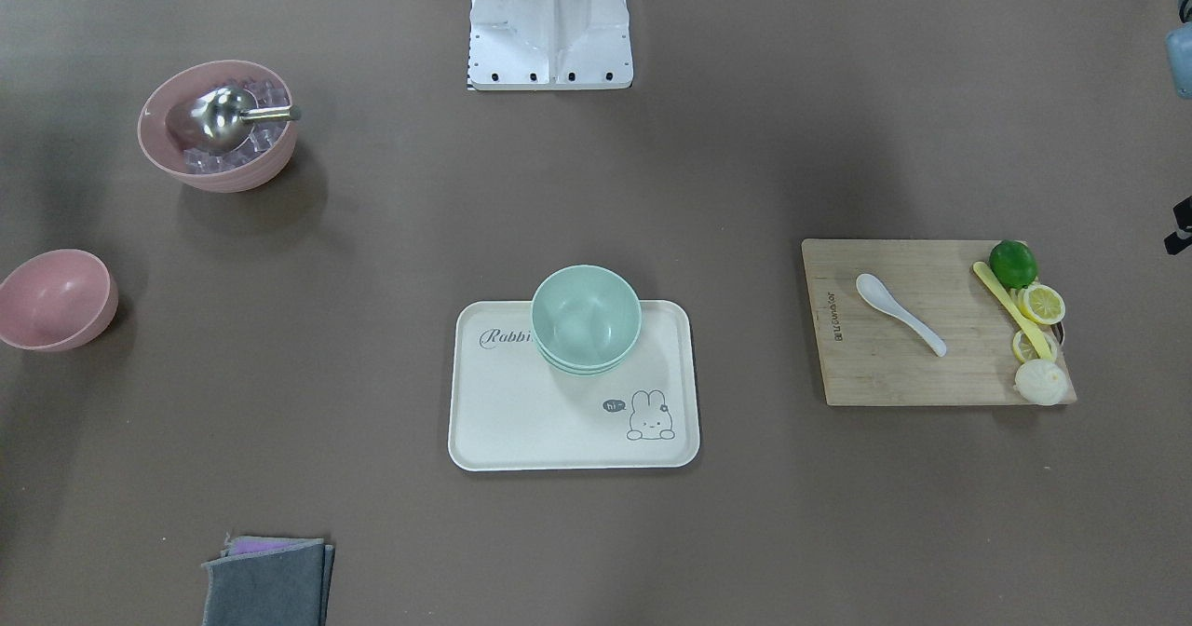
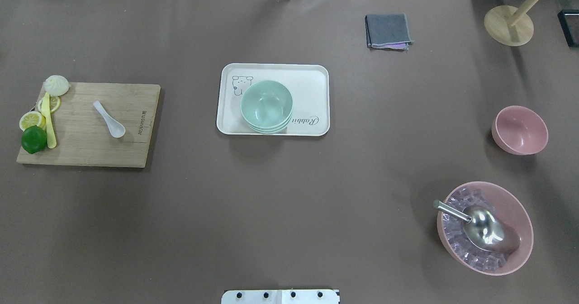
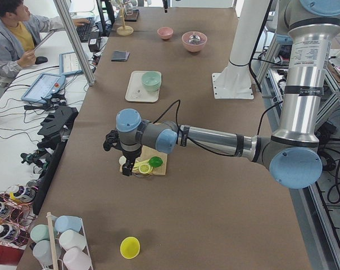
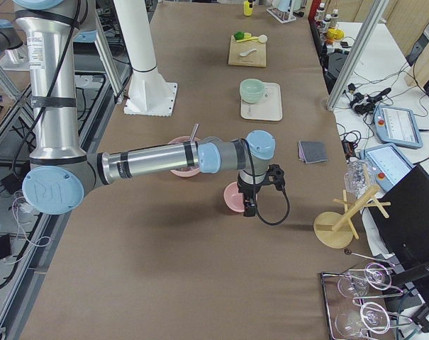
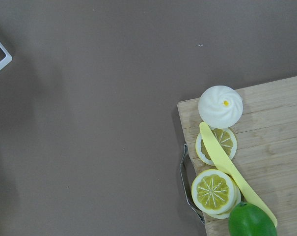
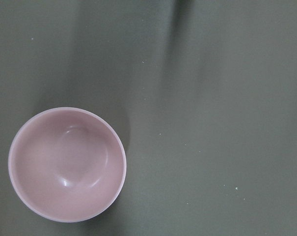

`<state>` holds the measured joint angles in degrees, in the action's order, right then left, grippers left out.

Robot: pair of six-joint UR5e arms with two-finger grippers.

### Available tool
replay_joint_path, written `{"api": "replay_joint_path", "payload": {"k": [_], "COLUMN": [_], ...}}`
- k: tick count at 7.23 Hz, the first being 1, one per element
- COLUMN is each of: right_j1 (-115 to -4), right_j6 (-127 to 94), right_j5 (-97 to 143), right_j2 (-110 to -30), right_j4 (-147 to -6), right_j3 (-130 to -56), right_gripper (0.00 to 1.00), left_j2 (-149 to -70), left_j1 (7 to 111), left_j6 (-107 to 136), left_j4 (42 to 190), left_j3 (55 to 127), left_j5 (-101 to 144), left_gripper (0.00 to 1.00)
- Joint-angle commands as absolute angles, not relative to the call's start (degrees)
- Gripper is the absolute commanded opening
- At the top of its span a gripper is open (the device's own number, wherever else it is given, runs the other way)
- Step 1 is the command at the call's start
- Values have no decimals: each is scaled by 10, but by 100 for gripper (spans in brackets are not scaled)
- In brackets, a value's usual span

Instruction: Stack pink bowl on green and place spoon

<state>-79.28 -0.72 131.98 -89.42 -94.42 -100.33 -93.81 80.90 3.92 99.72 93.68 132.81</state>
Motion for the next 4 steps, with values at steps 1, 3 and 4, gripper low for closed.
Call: {"api": "replay_joint_path", "payload": {"k": [1, 3, 4], "right_j1": [-779, -762, -758], "right_j6": [-9, -12, -33], "right_j5": [1348, 1346, 1347], "right_j2": [-890, -886, -886], "right_j4": [-943, -835, -734], "right_j3": [-994, -915, -852], "right_gripper": [100, 100, 100], "left_j2": [-938, -940, -940], "left_j1": [803, 792, 792], "left_j6": [40, 42, 42], "left_j4": [996, 997, 997], "left_j3": [937, 939, 939], "left_j5": [1328, 1297, 1296], "left_gripper": [98, 98, 98]}}
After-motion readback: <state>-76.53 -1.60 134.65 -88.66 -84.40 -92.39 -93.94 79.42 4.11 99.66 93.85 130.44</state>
